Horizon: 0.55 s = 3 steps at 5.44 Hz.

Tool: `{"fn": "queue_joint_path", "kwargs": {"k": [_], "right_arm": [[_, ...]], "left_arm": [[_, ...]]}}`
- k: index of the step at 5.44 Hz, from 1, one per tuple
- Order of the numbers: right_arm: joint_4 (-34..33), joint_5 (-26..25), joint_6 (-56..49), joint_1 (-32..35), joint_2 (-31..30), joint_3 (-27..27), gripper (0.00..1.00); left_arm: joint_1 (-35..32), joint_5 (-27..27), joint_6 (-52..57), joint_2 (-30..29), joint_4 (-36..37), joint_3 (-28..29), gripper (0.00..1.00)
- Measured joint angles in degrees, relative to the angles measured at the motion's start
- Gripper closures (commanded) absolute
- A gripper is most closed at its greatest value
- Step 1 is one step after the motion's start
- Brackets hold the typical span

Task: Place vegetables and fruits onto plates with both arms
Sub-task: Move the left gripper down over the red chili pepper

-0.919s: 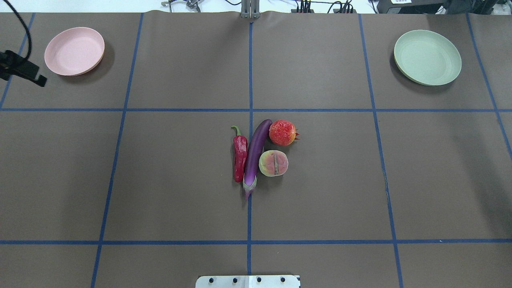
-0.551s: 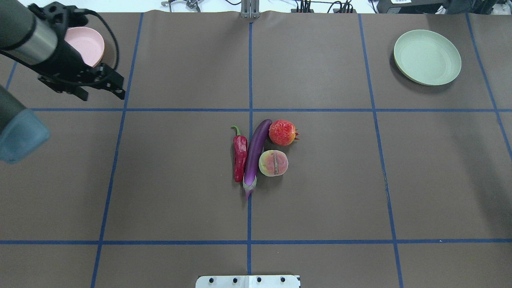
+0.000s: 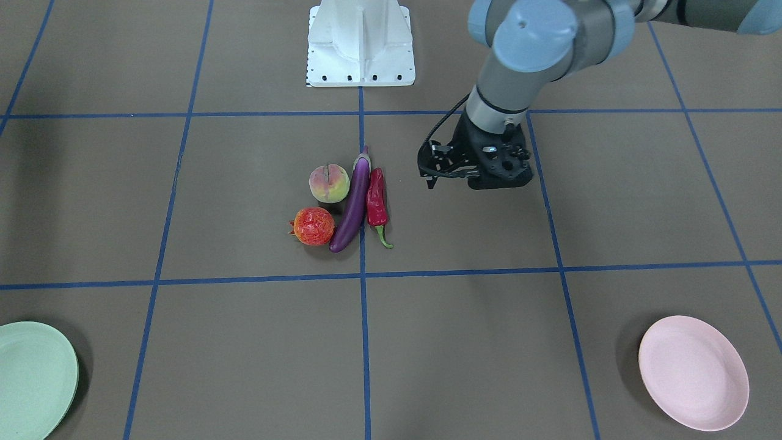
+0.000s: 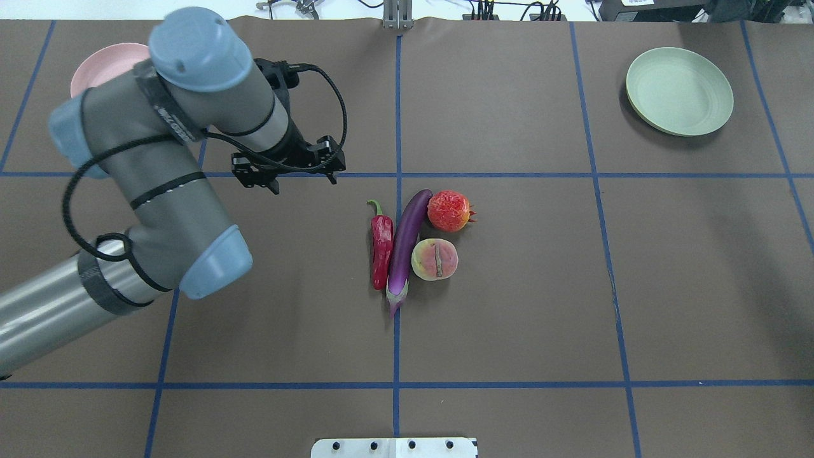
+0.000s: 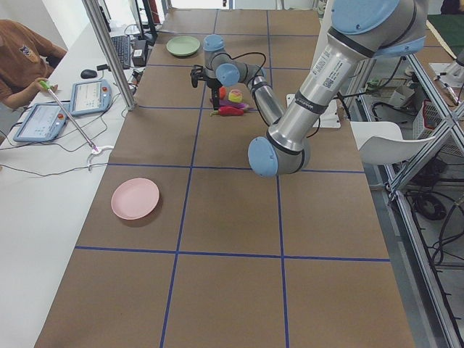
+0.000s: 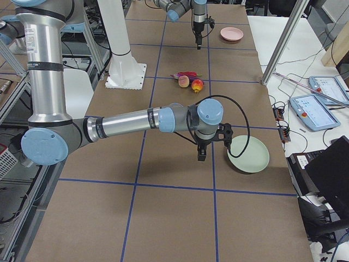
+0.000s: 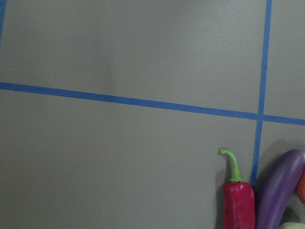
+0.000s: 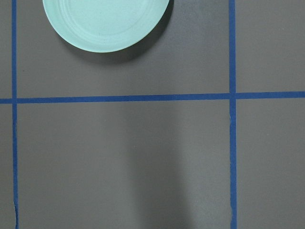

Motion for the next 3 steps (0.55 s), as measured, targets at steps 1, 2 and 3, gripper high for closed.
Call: {"fn": "queue_joint_path", "kwargs": {"k": [1,2,3], "right_arm": [[1.4,0.0,1.0,-0.9,0.7,-0.1,0.0],[3.0,0.0,2.2,-1.6,0.9,-0.3,0.0],[4.0,0.0,3.0,-2.0,0.9,-0.5,0.0]], "left_arm": [[3.3,3.1,-3.7,-3.3,-4.4,6.4,0.0],[5.6,5.8,-6.0,-7.3,-7.8,13.7,0.0],[6.6,6.9,-7.0,-9.8,-10.0,18.9,0.03]]}}
